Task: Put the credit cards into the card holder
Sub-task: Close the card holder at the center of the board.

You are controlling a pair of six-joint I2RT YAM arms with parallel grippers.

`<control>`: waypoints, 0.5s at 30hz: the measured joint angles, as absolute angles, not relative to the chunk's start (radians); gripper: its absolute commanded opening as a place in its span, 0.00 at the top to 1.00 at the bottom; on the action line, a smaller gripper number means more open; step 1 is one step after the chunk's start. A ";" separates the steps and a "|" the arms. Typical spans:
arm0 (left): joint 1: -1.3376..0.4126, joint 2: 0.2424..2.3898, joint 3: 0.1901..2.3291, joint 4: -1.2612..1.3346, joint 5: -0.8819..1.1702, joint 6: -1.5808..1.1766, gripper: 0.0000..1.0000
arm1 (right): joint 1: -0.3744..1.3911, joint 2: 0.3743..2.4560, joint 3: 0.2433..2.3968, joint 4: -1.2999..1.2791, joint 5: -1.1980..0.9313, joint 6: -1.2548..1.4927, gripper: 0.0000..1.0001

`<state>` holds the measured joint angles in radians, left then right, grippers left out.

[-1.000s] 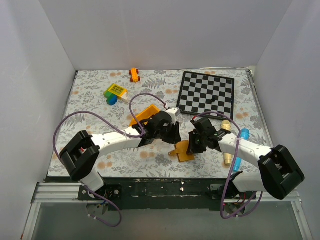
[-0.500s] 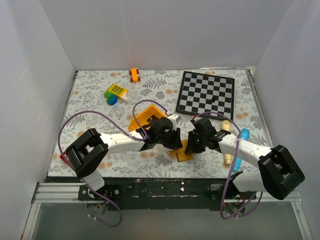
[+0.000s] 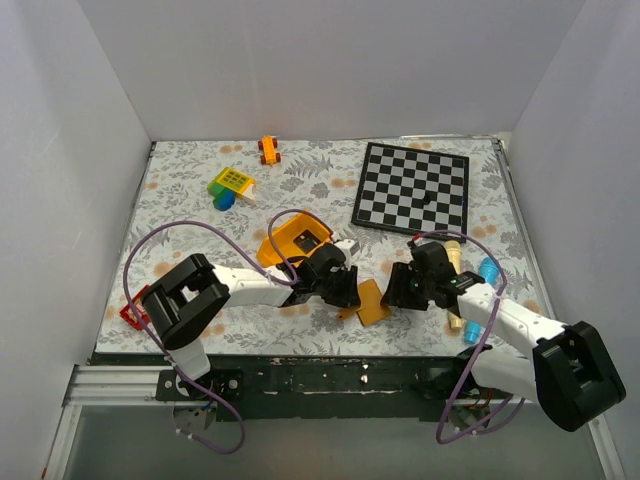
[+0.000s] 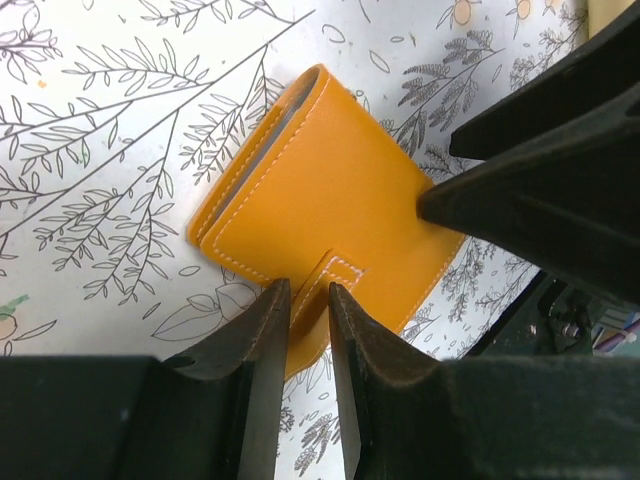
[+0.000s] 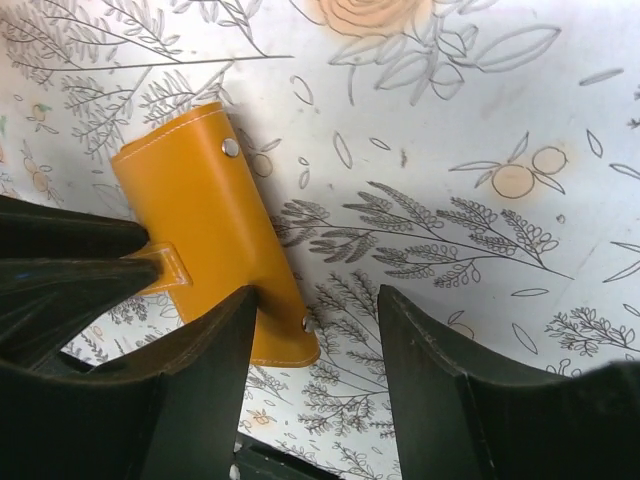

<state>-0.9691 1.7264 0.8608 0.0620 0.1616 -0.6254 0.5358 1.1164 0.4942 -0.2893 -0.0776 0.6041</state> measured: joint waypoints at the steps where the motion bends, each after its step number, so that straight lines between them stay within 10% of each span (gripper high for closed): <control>1: -0.969 1.724 0.857 0.063 0.162 -0.629 0.78 | 0.522 1.116 0.480 -0.280 -0.092 0.606 0.40; 15: -0.969 1.723 0.817 0.090 0.159 -0.647 0.78 | 0.382 1.215 0.381 0.031 -0.458 0.616 0.53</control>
<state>-0.9691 1.7226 0.8173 0.0902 0.1589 -0.6472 0.3817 1.2152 0.3809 0.0315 -0.4583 0.6163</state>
